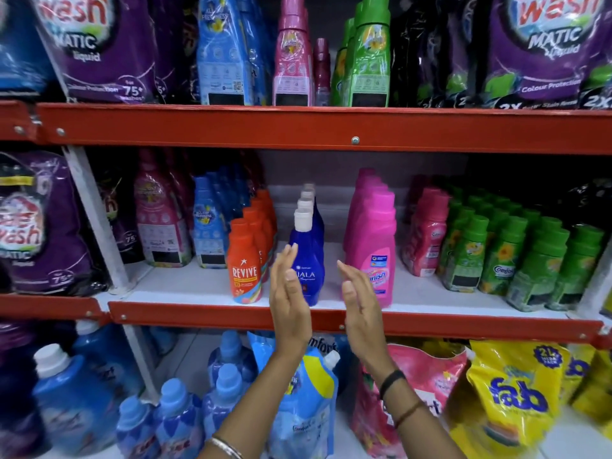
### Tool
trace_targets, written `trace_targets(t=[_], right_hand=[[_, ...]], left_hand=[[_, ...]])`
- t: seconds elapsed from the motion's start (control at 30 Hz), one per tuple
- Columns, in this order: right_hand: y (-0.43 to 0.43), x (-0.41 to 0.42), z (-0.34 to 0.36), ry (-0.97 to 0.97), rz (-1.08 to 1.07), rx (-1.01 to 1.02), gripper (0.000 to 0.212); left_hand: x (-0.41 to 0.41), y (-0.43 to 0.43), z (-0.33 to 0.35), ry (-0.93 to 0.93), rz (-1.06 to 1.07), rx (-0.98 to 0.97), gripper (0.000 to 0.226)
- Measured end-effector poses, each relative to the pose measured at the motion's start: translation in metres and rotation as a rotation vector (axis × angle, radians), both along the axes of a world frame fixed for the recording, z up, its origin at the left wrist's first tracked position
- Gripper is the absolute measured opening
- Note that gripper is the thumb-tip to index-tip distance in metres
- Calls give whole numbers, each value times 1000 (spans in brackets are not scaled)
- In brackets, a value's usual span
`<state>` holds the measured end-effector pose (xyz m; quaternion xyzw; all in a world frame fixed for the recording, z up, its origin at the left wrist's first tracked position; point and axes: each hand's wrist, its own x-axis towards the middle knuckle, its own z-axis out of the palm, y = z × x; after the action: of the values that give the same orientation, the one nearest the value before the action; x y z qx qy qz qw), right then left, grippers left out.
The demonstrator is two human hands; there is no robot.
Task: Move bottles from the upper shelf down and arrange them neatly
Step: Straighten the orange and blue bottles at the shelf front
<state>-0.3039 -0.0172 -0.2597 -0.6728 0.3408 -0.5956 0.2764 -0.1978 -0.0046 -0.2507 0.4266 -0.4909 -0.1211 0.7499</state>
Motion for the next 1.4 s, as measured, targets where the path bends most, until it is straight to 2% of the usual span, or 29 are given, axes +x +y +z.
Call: trace_targets(t=[0.13,0.23,0.33,0.47,0.6,0.73,0.8,0.87,1.0,1.07,1.13,1.27,1.4], right_hand=[[-14,32,0,-75,72,161,52],[-20,41,3,-292,100,312,56],[-23,41,3,-395,113,362,66],[-25,41,0,-408,61,377,63],[-24,44,1,-429,38,374,60],[-20,46,4,-460,21,360,62],[-18,47,5,-449,14,355,70],[-15,48,4,-424,-12,333,67],[-5,59,-5,-360,-178,92,47],[1,72,-10,-368,-114,-31,50],[7,90,-13,-304,7,-74,56],[8,131,-13,-179,141,78,63],[-3,153,-9,-253,171,275,72]], left_hand=[[22,-12,-6,111,-71,183,63],[32,-20,-8,138,-133,308,83],[35,-20,-4,107,-136,346,86],[39,-20,-4,82,-157,364,98],[40,-21,-5,74,-172,365,95],[40,-16,0,70,-184,355,72],[39,-15,0,60,-195,351,68],[41,-12,-2,49,-206,320,65],[51,2,-5,-5,-108,84,49],[62,12,-4,-28,-76,-39,48],[76,16,-3,1,-35,-71,54],[107,7,-2,82,30,96,58],[122,-4,-5,140,-32,228,62]])
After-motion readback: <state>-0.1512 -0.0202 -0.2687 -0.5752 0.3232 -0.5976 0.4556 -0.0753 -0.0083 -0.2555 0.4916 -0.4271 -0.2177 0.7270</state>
